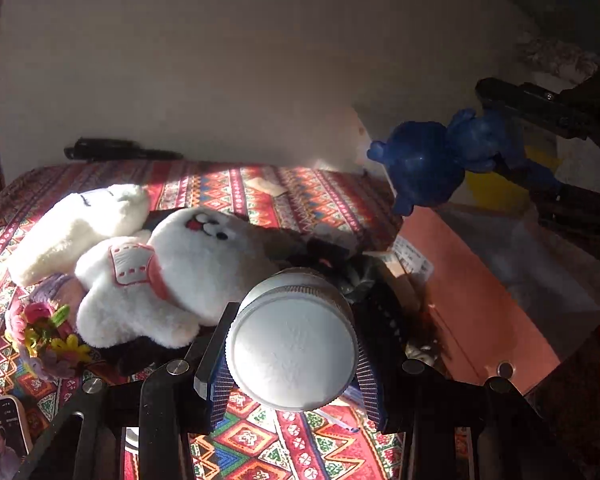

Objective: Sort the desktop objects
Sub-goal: 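Lower the jar and bottle into the pink box and open both tools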

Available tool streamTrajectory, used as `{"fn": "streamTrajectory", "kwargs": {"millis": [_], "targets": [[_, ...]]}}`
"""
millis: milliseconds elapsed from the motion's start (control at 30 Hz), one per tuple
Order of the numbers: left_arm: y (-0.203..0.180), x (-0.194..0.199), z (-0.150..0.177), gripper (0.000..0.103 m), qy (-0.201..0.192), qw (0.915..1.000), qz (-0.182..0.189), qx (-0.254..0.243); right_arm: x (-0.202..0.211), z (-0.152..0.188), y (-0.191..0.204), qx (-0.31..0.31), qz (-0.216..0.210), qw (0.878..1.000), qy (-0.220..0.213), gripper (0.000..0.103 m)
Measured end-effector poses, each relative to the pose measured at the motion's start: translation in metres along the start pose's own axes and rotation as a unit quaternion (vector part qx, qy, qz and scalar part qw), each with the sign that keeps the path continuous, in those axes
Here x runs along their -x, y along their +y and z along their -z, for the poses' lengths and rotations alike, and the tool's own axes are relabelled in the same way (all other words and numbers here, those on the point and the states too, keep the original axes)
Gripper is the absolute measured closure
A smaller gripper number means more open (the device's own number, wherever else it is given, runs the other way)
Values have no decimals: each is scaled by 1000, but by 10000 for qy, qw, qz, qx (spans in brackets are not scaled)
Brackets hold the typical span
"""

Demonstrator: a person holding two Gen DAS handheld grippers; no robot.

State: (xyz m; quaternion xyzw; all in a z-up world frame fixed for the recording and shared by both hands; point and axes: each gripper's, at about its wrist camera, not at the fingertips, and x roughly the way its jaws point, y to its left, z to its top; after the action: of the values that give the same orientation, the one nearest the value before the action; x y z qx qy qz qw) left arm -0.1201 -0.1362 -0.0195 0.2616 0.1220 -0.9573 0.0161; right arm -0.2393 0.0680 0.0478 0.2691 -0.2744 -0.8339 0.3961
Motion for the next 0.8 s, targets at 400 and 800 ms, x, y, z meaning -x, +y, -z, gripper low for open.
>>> {"fn": "streamTrajectory", "kwargs": {"millis": [400,800], "targets": [[-112,-6,-40,59,-189,9943,950,-445,136,-29,-25,-178,513,9875,-1479,90],[-227,-103,-14,58,981,9769,1425,-1257,155,-31,-173,-1357,1949,9613,-1400,90]]}}
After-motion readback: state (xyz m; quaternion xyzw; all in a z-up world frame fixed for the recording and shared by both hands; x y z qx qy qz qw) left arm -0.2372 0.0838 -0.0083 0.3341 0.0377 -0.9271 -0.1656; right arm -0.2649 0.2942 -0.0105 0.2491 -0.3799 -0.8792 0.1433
